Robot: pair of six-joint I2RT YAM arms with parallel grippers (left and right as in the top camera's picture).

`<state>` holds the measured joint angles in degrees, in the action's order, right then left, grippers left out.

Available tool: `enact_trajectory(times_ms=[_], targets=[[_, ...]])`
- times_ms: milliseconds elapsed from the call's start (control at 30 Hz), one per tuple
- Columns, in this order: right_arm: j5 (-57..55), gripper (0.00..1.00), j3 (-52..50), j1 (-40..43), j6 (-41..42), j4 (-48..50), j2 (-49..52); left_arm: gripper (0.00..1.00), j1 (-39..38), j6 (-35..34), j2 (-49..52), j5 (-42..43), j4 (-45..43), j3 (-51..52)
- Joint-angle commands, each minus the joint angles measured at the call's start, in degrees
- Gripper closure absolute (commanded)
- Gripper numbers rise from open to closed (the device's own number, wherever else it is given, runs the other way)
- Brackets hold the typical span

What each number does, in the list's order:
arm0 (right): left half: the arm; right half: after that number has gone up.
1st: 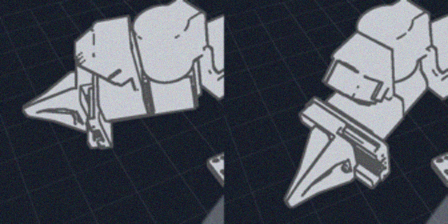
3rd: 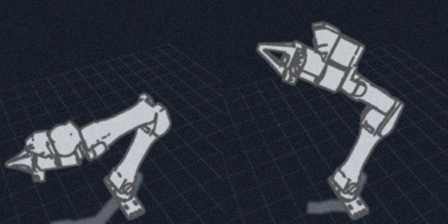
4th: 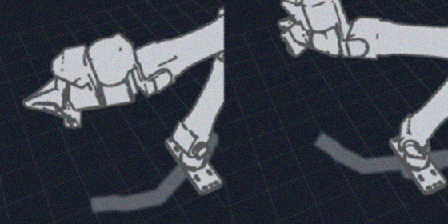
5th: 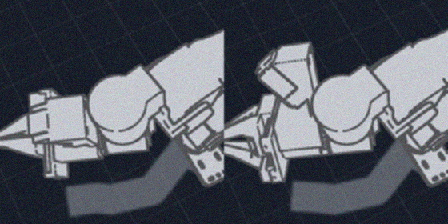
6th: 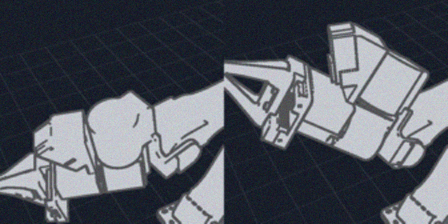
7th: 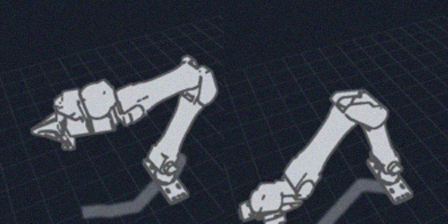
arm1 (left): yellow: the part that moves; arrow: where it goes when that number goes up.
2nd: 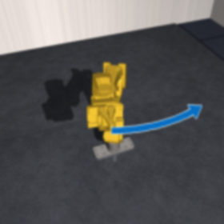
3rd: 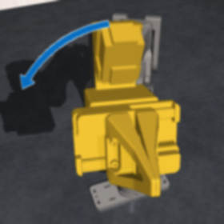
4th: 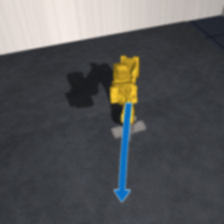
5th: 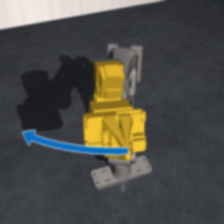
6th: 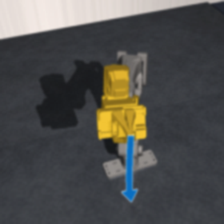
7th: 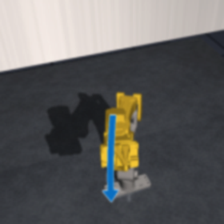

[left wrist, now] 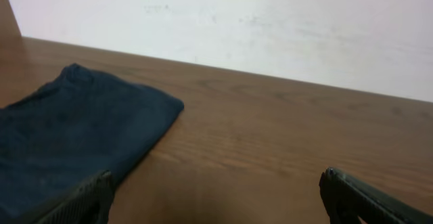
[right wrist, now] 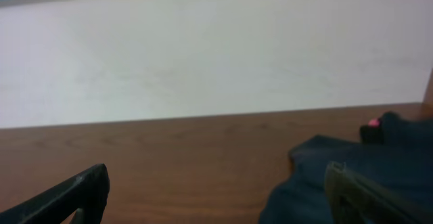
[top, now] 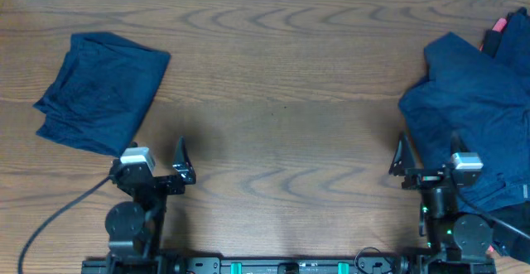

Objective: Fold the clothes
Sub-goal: 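Reach the right gripper into the clothes pile and grasp the navy shorts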

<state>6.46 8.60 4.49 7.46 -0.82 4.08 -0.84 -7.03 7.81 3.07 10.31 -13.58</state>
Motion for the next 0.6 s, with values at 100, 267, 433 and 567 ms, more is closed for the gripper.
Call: enact_trajectory(times_ms=[100,267,433,567], targets=[[-2.1,0.01,9.6,0.6,-2.5,-1.2,12.2,0.02,0.3,-0.8,12.5,0.8,6.2,-11.5],[-2.1,0.01,17.8,0.6,-4.8,-5.6,27.1,0.02,0.3,-0.8,23.2,0.8,13.7,-20.0],[-2.2,0.01,27.2,0.6,-10.8,-12.2,43.1,0.02,0.3,-0.8,30.7,0.8,19.8,-25.6],[-2.1,0.01,35.0,0.6,-12.9,-17.1,56.8,0.02,0.3,-0.8,33.5,0.8,20.7,-26.2]])
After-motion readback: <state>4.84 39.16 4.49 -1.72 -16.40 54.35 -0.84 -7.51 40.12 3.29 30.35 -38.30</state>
